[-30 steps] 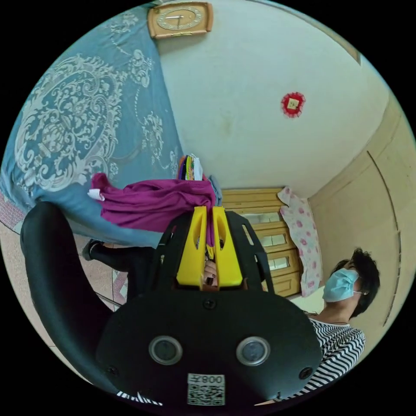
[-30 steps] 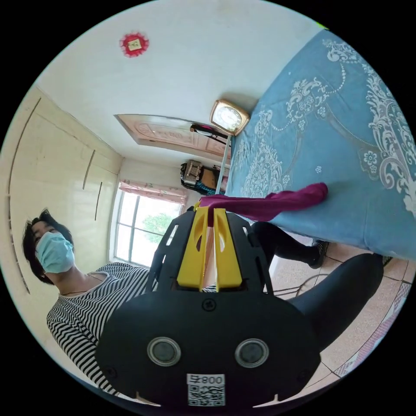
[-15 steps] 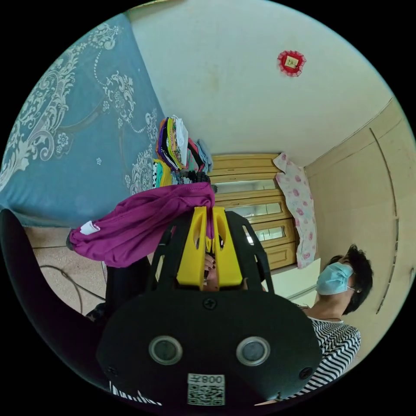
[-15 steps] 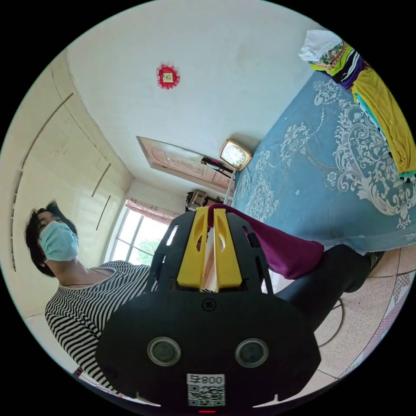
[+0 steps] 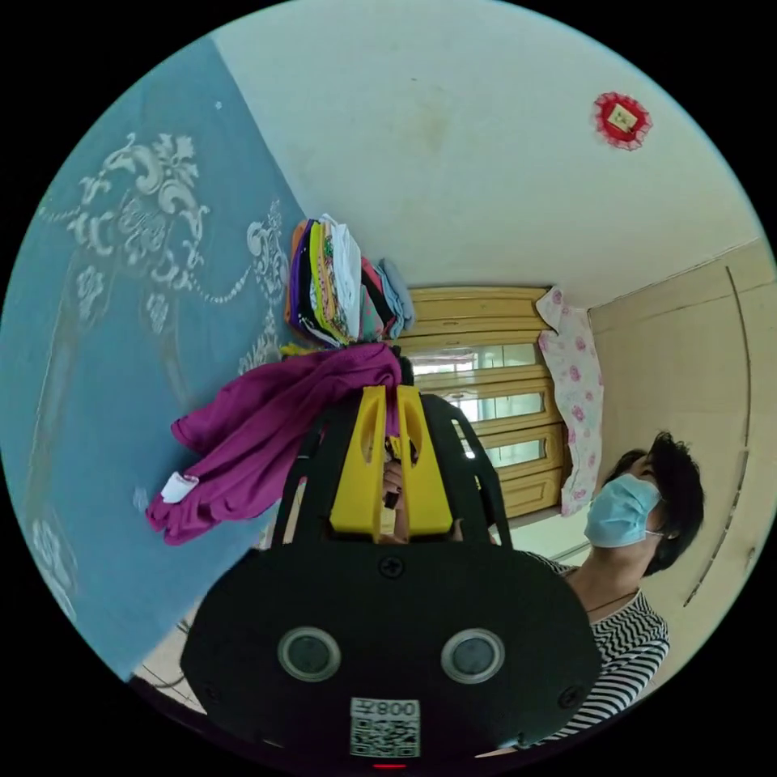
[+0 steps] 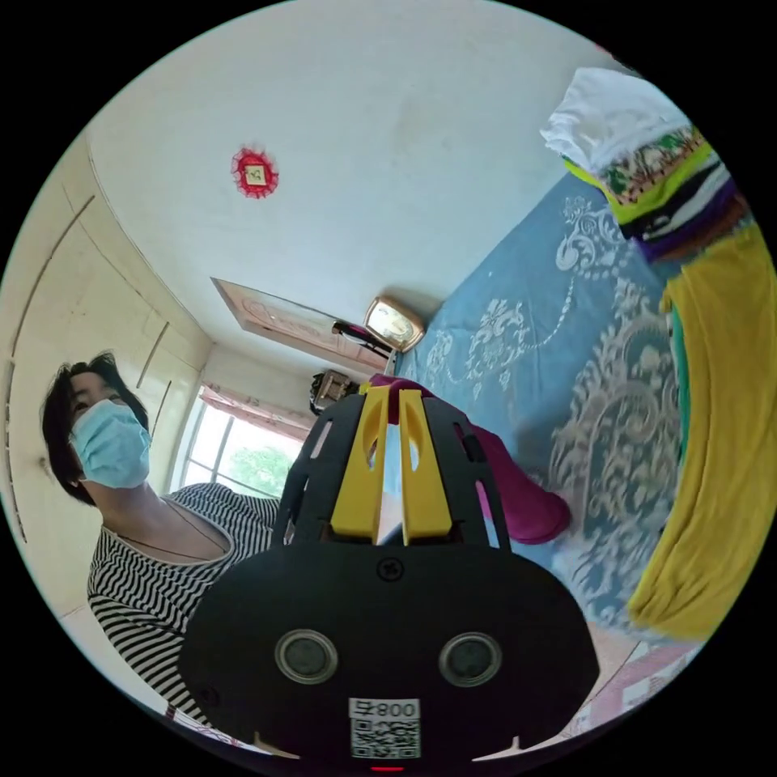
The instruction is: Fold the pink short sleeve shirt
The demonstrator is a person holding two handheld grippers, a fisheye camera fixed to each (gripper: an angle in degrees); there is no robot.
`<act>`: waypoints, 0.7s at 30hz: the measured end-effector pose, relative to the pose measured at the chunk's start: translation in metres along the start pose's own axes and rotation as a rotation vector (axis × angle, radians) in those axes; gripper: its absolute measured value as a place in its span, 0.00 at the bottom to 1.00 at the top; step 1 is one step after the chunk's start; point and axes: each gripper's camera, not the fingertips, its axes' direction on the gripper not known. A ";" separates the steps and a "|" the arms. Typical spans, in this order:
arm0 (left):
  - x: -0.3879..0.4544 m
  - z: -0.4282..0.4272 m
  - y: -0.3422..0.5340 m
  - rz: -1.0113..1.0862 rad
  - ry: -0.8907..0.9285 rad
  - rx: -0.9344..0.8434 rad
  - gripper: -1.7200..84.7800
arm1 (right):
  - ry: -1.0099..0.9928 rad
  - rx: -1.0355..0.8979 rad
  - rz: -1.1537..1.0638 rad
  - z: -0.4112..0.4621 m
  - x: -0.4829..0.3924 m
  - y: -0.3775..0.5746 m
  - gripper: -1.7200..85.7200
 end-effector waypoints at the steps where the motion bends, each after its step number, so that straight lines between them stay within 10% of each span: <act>1: -0.025 0.028 -0.037 0.014 0.002 0.005 0.05 | 0.026 -0.008 -0.014 -0.003 0.017 -0.046 0.04; 14: -0.107 0.362 -0.315 0.377 -0.034 0.061 0.05 | 0.245 0.071 -0.234 -0.161 0.049 -0.487 0.04; 21: -0.360 0.602 -0.309 0.233 -0.196 -0.112 0.04 | 0.616 -0.039 0.013 -0.238 0.203 -0.552 0.04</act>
